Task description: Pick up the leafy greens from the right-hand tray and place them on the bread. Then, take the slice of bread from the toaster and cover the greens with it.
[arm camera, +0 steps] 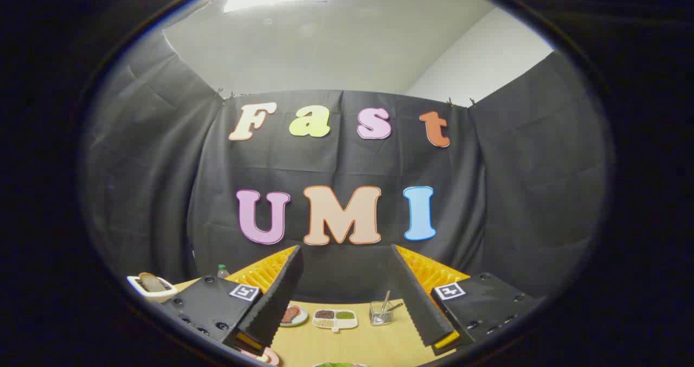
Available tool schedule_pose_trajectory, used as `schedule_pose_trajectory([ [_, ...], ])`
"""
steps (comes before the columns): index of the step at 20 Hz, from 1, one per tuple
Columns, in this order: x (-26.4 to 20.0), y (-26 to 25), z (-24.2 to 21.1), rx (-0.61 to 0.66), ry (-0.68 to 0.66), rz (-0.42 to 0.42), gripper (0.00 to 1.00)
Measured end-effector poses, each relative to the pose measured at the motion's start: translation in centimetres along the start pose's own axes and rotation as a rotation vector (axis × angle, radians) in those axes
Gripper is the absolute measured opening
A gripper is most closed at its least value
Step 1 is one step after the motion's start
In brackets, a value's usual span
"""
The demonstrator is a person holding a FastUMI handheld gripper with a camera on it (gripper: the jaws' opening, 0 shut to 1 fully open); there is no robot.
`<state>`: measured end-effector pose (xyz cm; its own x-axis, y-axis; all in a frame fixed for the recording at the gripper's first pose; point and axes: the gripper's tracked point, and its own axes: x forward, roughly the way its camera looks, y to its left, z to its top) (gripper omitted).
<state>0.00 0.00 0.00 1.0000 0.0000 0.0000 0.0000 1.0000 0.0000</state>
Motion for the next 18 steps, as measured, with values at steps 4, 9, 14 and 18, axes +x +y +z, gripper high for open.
schedule_pose_trajectory([
  [4, 0.2, 0.0, -0.1, 0.003, -0.003, 0.008, 1.0],
  [9, 0.4, -0.2, -0.4, -0.003, 0.01, 0.015, 1.0],
  [14, 0.7, -0.6, -0.4, 0.003, 0.008, 0.018, 1.0],
  [18, 0.9, -0.8, -1.1, 0.01, 0.024, 0.019, 1.0],
])
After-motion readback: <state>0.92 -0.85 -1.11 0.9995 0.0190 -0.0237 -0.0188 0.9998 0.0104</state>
